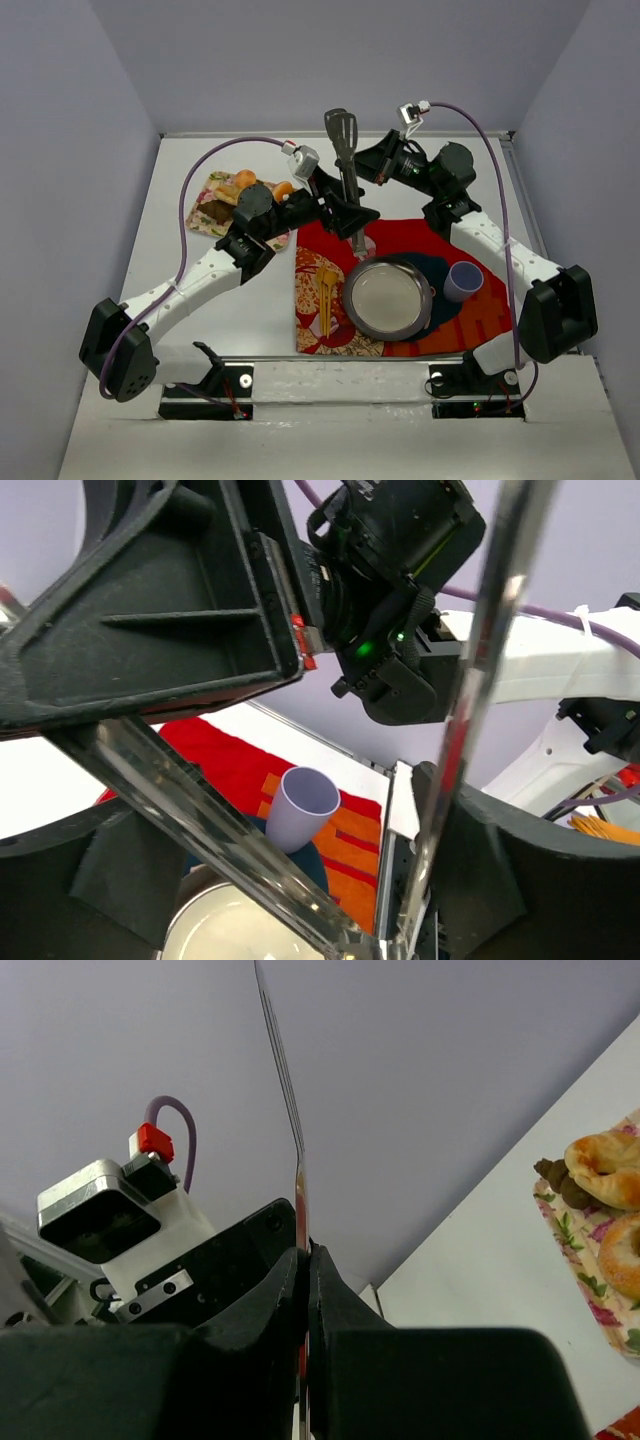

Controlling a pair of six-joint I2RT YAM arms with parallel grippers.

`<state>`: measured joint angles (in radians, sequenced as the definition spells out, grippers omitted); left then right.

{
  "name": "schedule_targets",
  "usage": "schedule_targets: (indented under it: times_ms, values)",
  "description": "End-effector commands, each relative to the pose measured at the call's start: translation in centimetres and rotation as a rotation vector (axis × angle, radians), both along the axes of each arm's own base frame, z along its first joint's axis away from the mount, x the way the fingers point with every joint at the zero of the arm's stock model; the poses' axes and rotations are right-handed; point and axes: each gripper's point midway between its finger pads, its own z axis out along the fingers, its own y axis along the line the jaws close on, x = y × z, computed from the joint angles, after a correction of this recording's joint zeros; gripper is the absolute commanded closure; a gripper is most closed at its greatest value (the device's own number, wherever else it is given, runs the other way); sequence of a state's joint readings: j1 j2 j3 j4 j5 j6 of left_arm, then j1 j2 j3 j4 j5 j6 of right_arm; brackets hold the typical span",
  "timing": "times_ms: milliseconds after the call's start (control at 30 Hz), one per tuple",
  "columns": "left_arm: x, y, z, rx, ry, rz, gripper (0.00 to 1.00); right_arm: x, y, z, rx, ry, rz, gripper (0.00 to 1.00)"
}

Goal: Place the bread

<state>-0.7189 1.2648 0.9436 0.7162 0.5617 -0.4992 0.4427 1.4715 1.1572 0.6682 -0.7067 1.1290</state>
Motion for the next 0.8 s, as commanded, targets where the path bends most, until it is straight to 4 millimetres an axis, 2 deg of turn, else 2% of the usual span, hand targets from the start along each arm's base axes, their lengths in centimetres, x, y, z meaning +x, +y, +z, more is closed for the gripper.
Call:
schedule_targets:
  times_ms: [0, 67, 200, 333, 500, 533, 600, 700, 733, 767]
  values:
    - [-1.0, 0.6, 4.4, -0.096, -0.128, 0.003, 0.09, -0.9, -0.1, 1.3, 0.040, -0.079, -0.014, 0.93]
    - [-1.0, 0.7, 4.4, -0.101, -0.124, 0.001, 0.17, -0.9, -0.1, 1.3, 0.044, -0.083, -0.012, 0.93]
    - [-1.1, 0.8, 4.2, -0.098, -0.130, 0.003, 0.26, -1.1, 0.1, 0.9, 0.036, -0.087, 0.013, 0.93]
    - [-1.3, 1.2, 4.3, -0.107, -0.122, 0.012, 0.27, -1.3, 0.1, 0.9, 0.038, -0.091, 0.016, 0.92]
    - [-1.7, 1.9, 4.0, -0.113, -0.103, 0.027, 0.28, -2.2, 0.2, 0.7, 0.007, -0.104, 0.063, 0.74]
    - [-1.8, 2.2, 4.3, -0.120, -0.103, 0.036, 0.28, -2.6, 0.2, 1.0, 0.006, -0.121, 0.075, 0.68]
    - [-1.5, 2.7, 4.1, -0.120, -0.089, 0.067, 0.28, -3.1, 0.2, 1.3, 0.004, -0.131, 0.091, 0.65]
    - [-1.5, 3.3, 3.0, -0.115, -0.054, 0.092, 0.28, -4.5, 0.0, 2.2, -0.006, -0.188, 0.131, 0.56]
    - [-1.5, 3.5, 3.0, -0.118, -0.047, 0.098, 0.29, -4.9, -0.1, 2.5, -0.008, -0.201, 0.141, 0.50]
    - [-1.7, 3.8, 3.1, -0.123, -0.043, 0.104, 0.31, -4.9, -0.5, 2.9, -0.008, -0.212, 0.140, 0.48]
